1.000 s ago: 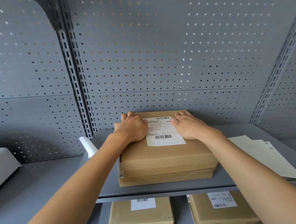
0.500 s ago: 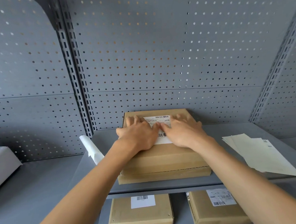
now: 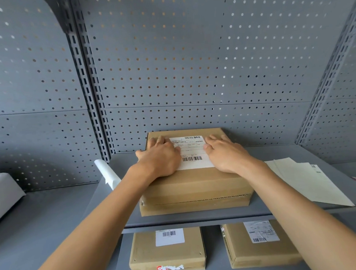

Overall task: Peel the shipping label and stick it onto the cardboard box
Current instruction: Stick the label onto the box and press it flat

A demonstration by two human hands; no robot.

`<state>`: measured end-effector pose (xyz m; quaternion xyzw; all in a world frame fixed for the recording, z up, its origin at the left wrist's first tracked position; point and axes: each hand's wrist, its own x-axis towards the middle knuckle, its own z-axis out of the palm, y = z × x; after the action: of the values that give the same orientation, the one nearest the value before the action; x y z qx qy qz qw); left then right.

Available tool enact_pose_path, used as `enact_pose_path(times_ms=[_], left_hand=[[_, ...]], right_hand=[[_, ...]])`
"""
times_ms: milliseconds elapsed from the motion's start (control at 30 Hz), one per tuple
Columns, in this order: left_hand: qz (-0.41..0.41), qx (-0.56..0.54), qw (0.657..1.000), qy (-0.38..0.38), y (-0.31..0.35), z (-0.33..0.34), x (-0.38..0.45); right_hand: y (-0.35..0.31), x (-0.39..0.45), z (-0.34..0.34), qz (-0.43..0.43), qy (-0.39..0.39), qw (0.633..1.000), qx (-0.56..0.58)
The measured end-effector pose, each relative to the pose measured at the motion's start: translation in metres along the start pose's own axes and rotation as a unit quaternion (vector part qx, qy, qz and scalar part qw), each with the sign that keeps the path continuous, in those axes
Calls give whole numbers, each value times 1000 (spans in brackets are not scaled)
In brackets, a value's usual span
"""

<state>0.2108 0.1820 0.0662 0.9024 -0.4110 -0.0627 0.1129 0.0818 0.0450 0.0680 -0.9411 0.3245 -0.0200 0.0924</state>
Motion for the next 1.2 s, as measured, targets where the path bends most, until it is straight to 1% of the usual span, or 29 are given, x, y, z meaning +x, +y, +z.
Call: enact_pose_path(times_ms=[100,233,300,367,467,567,633,867,933,1067,1200], left_hand=[[16,-13,1000,7,-7,0,0],[24,-27,999,19,-16,-3,-4],[10,-30,999,26,-13,-5,-10],[-6,-45,999,23,-4,-5,-16],[-8,-24,1000,18,9,1,-22],[-6,-2,1000,23,10,5,-22],[1,3,1000,17,8,5,-21],[40,-29,999,0,-9,2,-19],[55,-38,998,6,-16,0,-20],[59,-69,996,5,-30,3,-17],[41,-96,994,34,-24,-2,-30]], right_hand=[[5,-1,0,-11,4,1000,19],[4,-8,-4,-9,29,999,38],[-1,-15,-6,12,27,999,26],[-11,-21,-6,40,9,999,13],[-24,-23,1,57,7,998,-37],[-24,-24,6,47,18,997,-54],[-20,-25,3,40,5,998,-43],[0,-32,-6,3,-19,1000,-8],[6,-33,-6,-5,-20,1000,9],[8,-39,-7,-17,6,999,36],[0,-49,-11,-7,38,999,21]])
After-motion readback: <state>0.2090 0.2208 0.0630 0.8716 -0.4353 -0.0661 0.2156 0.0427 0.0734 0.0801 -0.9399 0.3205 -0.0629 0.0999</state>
